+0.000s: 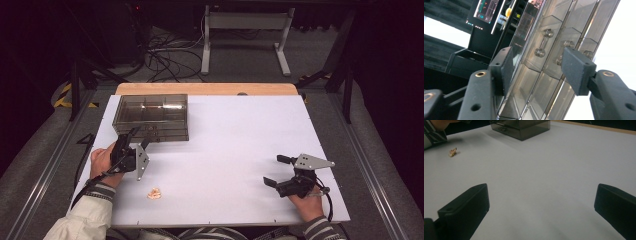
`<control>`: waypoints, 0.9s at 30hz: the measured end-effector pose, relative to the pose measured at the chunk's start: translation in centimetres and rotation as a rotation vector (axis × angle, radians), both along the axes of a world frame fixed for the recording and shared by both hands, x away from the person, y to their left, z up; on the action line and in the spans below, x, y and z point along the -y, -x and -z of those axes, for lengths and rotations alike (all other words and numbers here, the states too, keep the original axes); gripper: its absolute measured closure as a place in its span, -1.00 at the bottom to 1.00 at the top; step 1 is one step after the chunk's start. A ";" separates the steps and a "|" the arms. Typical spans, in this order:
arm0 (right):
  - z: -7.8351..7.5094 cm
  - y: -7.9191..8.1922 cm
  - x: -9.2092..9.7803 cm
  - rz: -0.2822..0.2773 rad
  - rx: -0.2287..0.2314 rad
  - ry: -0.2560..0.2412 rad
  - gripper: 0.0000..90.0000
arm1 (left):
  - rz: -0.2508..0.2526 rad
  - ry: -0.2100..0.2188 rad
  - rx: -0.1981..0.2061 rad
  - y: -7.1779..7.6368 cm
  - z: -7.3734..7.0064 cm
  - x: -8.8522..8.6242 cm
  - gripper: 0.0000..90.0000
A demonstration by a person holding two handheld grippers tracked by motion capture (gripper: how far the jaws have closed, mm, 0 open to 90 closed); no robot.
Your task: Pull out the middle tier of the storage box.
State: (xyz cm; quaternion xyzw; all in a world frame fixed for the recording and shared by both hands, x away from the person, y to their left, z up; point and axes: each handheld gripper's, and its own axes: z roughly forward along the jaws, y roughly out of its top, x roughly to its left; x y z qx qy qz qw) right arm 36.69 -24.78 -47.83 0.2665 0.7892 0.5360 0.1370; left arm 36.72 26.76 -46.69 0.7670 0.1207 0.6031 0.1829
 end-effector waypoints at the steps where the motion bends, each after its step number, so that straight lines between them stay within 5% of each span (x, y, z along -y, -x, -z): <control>1: 0.0 0.0 0.0 0.000 0.000 0.001 -0.99 | -0.002 0.006 -0.002 0.0 0.1 0.0 0.05; 8: 0.0 0.0 0.0 -0.001 -0.001 -0.002 -0.99 | -0.058 -0.122 0.019 -0.1 1.4 0.8 0.12; 27: 0.0 -0.1 0.1 0.004 -0.010 -0.004 -0.99 | -0.082 -0.158 -0.048 -1.3 2.6 1.1 0.40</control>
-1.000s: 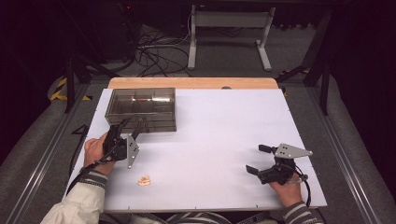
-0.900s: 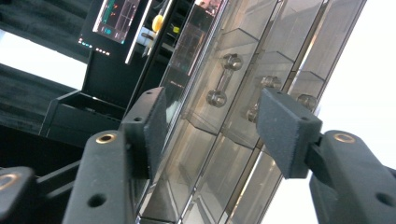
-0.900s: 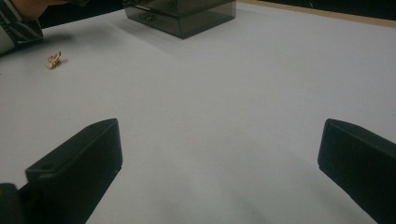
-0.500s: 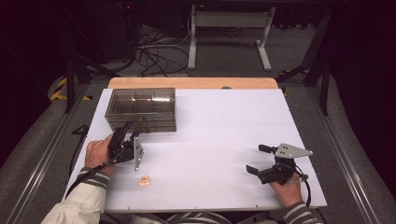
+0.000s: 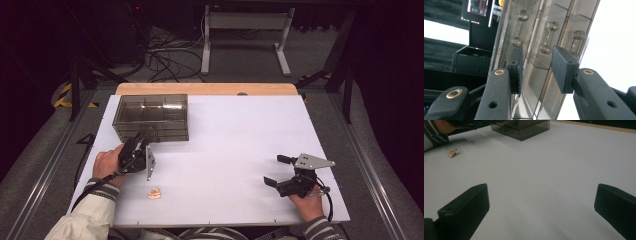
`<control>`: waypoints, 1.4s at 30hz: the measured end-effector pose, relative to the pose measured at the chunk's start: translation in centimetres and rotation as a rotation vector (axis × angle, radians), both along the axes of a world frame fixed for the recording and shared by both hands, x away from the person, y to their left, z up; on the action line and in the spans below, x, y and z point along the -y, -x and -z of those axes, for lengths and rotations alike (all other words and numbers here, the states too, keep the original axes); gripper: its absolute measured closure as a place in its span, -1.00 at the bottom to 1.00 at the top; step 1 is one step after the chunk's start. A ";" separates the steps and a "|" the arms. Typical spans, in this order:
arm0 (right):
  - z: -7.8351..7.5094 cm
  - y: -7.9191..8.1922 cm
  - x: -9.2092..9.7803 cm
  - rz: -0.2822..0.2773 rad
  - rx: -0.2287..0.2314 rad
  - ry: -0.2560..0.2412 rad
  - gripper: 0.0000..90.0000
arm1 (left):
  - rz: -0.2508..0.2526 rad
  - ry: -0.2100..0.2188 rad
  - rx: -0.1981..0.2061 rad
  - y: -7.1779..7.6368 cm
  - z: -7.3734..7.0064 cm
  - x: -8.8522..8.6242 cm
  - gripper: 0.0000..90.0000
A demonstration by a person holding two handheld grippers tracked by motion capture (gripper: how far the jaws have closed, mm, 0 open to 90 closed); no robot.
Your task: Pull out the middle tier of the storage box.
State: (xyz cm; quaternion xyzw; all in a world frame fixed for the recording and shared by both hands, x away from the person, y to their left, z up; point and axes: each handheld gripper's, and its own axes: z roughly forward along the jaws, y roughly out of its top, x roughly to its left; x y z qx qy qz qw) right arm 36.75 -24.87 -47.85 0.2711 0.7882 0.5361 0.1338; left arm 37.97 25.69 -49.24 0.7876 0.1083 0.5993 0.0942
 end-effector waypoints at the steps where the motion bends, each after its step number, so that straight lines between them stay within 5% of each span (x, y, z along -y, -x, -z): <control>1: 0.0 0.0 0.0 0.001 0.000 -0.001 -0.99 | -0.003 -0.003 -0.003 -0.1 0.1 0.0 0.42; 19: 0.0 0.0 0.1 0.001 -0.005 -0.007 -0.99 | 0.000 -0.085 -0.018 -1.2 0.7 1.0 0.58; 42: 0.0 0.0 0.0 -0.005 -0.011 -0.003 -0.99 | -0.015 -0.101 0.018 -1.2 0.9 1.3 0.79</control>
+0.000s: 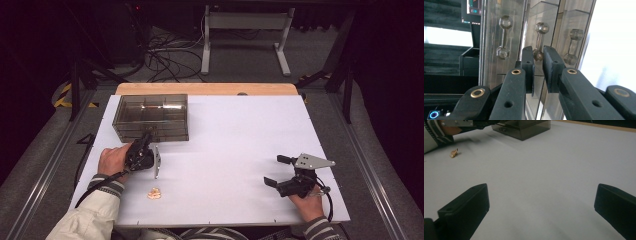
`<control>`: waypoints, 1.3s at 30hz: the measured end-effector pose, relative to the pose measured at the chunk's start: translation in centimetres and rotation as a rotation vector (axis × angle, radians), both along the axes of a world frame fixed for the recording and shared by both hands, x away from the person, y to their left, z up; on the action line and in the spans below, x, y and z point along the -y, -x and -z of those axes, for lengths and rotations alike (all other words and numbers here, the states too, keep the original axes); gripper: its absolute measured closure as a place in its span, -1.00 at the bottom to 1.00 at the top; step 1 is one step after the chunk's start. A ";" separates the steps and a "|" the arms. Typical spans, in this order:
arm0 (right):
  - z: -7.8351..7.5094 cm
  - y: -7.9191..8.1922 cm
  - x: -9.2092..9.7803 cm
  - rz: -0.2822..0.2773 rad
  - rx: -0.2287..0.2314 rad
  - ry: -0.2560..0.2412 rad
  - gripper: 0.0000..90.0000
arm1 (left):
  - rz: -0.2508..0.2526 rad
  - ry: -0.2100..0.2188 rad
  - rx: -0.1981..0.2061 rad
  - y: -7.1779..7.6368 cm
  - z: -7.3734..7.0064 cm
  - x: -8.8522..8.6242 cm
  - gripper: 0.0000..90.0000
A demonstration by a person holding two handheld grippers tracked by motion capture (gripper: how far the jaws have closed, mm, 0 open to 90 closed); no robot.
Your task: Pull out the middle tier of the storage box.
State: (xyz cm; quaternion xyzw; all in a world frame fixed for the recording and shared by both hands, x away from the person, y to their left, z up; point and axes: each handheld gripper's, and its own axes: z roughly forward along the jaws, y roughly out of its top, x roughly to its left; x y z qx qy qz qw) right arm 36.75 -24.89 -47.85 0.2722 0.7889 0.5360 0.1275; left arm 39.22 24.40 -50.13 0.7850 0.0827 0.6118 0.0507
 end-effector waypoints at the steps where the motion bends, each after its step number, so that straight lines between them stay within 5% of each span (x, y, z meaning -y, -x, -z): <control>1: 0.0 0.0 0.0 -0.001 -0.001 0.000 -0.99 | -0.003 0.001 -0.002 0.1 0.0 0.0 0.79; 21: 0.0 -0.1 0.0 -0.013 -0.001 -0.003 -0.99 | -0.006 0.024 -0.056 1.5 -0.5 0.1 0.78; 30: 0.0 -0.1 0.0 -0.011 -0.004 -0.003 -0.99 | 0.013 0.070 -0.078 2.0 -0.9 -0.1 0.82; 39: 0.0 -0.1 0.0 -0.009 -0.006 -0.003 -0.99 | 0.049 0.127 -0.122 2.5 -1.9 -0.3 0.54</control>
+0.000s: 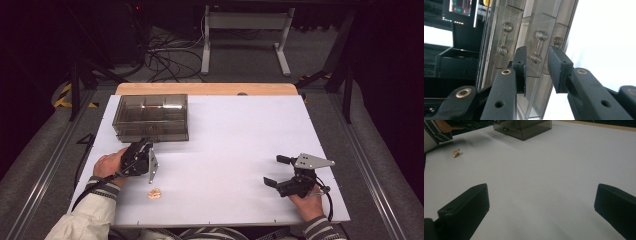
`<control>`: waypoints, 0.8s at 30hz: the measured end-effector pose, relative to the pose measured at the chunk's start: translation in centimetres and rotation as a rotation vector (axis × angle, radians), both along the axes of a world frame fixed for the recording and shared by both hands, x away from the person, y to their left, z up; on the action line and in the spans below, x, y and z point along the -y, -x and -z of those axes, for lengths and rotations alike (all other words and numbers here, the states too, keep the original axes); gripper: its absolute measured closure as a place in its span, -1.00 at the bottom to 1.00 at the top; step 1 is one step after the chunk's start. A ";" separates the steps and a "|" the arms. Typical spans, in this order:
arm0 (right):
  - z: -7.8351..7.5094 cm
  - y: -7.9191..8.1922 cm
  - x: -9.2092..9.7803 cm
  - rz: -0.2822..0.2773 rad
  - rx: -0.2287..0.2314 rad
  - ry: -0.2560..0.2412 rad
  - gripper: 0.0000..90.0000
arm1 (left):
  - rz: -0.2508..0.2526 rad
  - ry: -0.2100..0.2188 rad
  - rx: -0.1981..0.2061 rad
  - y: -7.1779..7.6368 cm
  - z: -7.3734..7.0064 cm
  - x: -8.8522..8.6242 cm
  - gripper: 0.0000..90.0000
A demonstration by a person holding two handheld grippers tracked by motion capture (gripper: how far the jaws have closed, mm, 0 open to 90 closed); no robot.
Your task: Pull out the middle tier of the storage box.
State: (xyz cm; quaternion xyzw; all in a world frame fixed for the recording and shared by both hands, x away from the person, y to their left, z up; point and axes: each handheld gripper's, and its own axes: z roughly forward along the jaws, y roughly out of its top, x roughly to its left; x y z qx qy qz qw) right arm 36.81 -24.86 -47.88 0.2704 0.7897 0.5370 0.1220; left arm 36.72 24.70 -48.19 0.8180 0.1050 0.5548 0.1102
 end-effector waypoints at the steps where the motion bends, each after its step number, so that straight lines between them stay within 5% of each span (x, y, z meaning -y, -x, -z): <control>1: 0.0 0.0 0.0 0.000 0.000 0.000 -0.99 | 0.003 0.016 -0.009 0.1 -0.2 0.0 0.51; 5: 0.0 0.0 0.0 0.000 0.000 0.000 -0.99 | 0.022 0.106 -0.093 0.4 -1.2 -0.4 0.48; 10: 0.0 0.0 0.0 0.000 0.000 0.001 -0.99 | 0.049 0.178 -0.150 0.7 -2.2 -0.6 0.29; 20: 0.0 0.0 0.0 -0.001 -0.001 0.001 -0.99 | 0.076 0.303 -0.223 0.8 -3.4 -1.3 0.35; 24: 0.0 0.0 -0.1 -0.003 -0.001 0.002 -0.99 | 0.083 0.379 -0.283 0.5 -3.7 -1.8 0.28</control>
